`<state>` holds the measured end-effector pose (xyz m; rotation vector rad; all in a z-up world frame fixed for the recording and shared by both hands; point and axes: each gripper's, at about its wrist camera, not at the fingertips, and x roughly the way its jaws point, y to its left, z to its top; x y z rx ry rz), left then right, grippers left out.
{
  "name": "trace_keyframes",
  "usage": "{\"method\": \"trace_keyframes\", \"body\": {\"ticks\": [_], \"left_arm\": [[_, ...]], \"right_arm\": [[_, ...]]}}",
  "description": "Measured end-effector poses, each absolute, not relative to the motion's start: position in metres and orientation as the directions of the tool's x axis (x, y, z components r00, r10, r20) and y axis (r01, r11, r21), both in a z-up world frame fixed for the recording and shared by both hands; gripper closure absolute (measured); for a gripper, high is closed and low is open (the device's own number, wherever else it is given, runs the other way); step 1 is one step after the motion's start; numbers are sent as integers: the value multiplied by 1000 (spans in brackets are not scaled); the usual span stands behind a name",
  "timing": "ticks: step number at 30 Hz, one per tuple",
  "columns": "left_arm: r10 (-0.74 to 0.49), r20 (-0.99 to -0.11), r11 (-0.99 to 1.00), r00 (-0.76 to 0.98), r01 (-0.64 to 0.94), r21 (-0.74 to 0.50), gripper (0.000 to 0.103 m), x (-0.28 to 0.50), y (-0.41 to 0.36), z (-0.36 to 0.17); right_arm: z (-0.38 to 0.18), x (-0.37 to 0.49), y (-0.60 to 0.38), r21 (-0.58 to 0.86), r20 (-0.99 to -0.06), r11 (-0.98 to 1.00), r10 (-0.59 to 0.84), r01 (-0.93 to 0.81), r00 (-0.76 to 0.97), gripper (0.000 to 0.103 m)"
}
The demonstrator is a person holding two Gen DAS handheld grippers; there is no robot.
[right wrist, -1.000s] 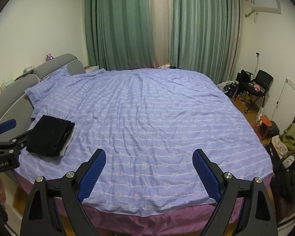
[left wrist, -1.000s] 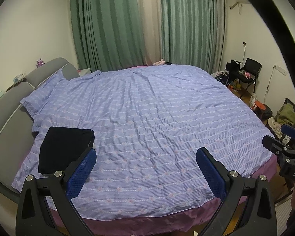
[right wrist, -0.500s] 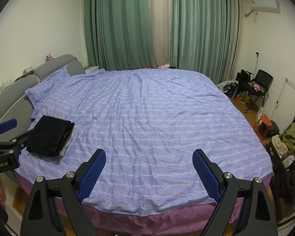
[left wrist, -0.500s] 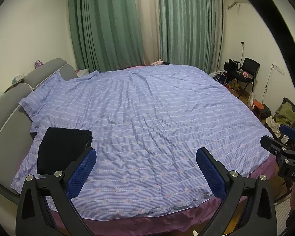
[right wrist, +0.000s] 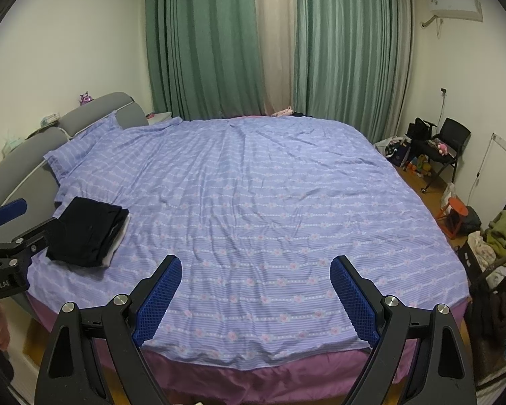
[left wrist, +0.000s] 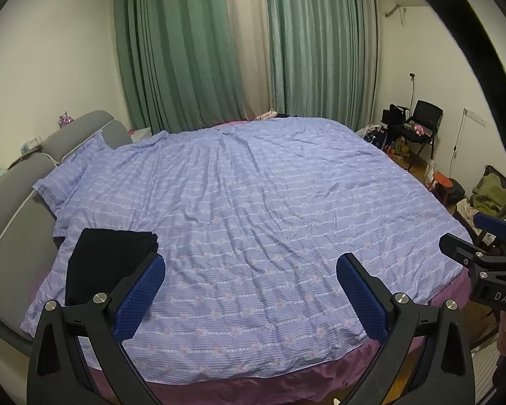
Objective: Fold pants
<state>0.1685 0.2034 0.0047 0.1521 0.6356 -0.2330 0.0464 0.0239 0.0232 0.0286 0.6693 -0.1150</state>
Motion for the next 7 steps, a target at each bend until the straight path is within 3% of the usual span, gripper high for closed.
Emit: {"method": "trace_keyframes", "body": {"ticks": [7], "left_arm": [[-176, -604, 963, 777, 263, 57, 0, 170, 201, 6]], "right_arm": [[22, 50, 18, 5, -624, 994, -82, 109, 777, 13]]}}
